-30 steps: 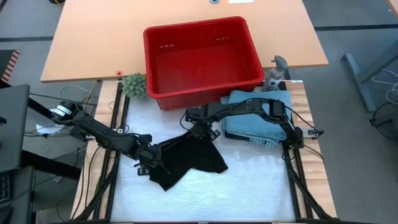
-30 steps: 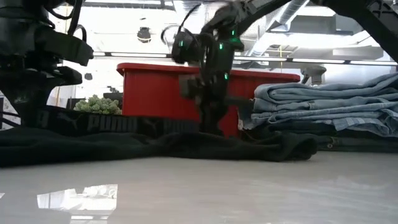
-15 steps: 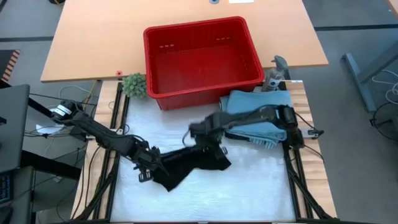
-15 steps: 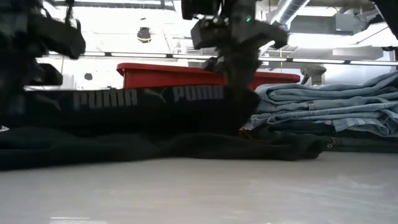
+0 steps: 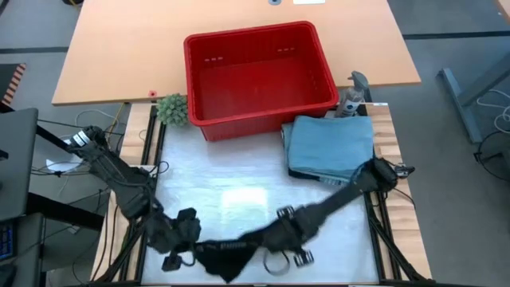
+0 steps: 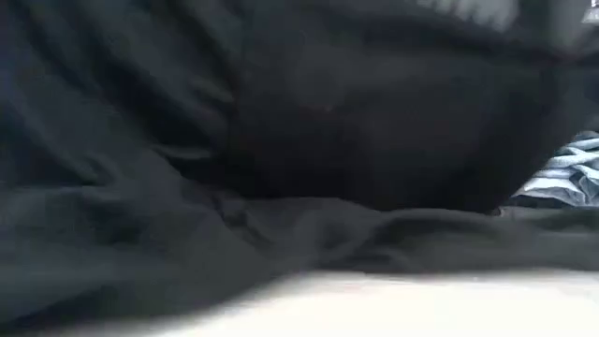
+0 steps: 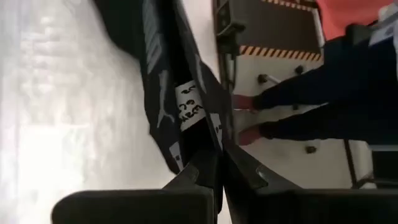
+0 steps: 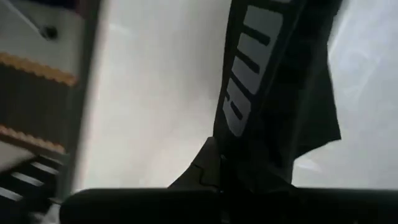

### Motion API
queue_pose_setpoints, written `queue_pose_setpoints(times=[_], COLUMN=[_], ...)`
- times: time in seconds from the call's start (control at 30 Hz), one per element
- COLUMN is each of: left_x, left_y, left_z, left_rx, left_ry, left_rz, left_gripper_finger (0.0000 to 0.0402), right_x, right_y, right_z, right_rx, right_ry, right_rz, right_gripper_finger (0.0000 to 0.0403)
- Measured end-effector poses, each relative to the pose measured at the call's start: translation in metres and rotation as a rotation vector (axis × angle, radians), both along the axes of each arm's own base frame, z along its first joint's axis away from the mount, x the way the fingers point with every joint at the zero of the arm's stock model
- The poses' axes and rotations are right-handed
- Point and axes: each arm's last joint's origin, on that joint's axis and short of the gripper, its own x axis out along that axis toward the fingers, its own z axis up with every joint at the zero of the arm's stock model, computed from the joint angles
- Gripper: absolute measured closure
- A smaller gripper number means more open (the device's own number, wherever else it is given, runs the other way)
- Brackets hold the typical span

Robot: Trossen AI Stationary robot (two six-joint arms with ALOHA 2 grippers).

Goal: Fold Laundry from Bin
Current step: Fold the black boxer short

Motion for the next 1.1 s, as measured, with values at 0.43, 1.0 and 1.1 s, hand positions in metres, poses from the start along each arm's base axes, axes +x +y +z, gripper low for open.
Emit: queue_pose_setpoints(times=[0.43,1.0,1.1], left_x=[-0.003,-0.007,-0.011], left_y=[-0.027,-0.017,-0.013], left_z=[0.022,0.008,0.002], left_rx=[-0.317,-0.166,-0.067], left_ry=[-0.109,-0.016,0.016], left_rz=[0.069,0.108,0.074], left_gripper_finger=[0.0401,0.0401,0.0401], right_x=[-0.040,-0.029,-0.013], right_y=[0.073,0.046,0.028], right_z=[0.055,0.043,0.031], right_rx=[0.087,-0.100,-0.102], right_ry=[-0.149,-0.158,-0.145], right_rz=[-0.149,-0.080,-0.052], right_gripper_finger=[0.0380,0.0380,0.0380])
